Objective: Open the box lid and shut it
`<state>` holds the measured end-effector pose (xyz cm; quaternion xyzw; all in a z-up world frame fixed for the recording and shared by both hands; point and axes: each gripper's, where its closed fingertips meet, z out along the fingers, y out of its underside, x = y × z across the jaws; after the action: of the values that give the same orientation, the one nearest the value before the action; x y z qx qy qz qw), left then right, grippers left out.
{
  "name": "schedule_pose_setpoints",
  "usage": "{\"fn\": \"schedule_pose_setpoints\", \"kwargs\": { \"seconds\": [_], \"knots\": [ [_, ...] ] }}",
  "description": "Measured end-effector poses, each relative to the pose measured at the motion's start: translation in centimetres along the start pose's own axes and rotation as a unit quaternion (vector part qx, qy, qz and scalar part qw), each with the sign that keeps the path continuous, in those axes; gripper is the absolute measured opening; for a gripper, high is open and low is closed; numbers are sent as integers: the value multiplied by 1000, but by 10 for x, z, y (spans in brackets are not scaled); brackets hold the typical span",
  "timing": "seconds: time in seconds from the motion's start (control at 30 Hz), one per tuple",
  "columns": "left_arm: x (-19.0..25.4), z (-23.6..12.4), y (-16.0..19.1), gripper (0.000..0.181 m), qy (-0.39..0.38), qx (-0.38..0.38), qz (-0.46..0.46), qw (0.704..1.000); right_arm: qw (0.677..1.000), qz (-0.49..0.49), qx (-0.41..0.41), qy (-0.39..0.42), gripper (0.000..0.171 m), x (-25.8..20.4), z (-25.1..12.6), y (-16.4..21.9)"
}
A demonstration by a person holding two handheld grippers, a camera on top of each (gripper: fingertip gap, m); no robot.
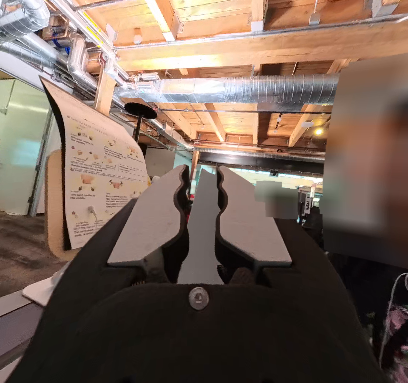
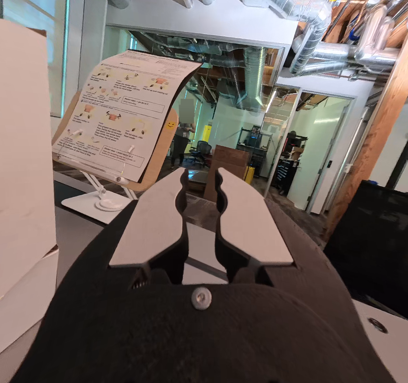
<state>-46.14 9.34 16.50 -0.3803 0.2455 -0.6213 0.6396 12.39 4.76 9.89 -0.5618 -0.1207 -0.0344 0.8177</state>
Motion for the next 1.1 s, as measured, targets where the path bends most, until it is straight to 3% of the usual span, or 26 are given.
{"fn": "schedule_pose_setpoints", "kwargs": {
  "seconds": [0.27, 0.47, 0.67, 0.77, 0.87, 1.1],
  "knots": [
    [-38, -5, 60, 25, -92, -170, 70, 979, 1000, 2, -19, -12, 17, -3, 4, 17],
    [-49, -34, 143, 30, -51, -331, 37, 942, 989, 63, -50, -126, 18, -32, 6, 33],
    [-22, -37, 166, 44, 33, -373, 13, 927, 981, 84, -66, -161, 24, -41, 5, 44],
    [-2, -36, 151, 53, 96, -329, -21, 939, 979, 95, -61, -171, 27, -47, 6, 37],
    [-8, -31, 123, 55, 79, -269, -13, 960, 978, 102, -37, -180, 29, -55, 6, 17],
    [-6, 36, -35, 61, 61, -53, 80, 993, 980, 136, 14, -146, 34, -45, 3, -33]
  ]
}}
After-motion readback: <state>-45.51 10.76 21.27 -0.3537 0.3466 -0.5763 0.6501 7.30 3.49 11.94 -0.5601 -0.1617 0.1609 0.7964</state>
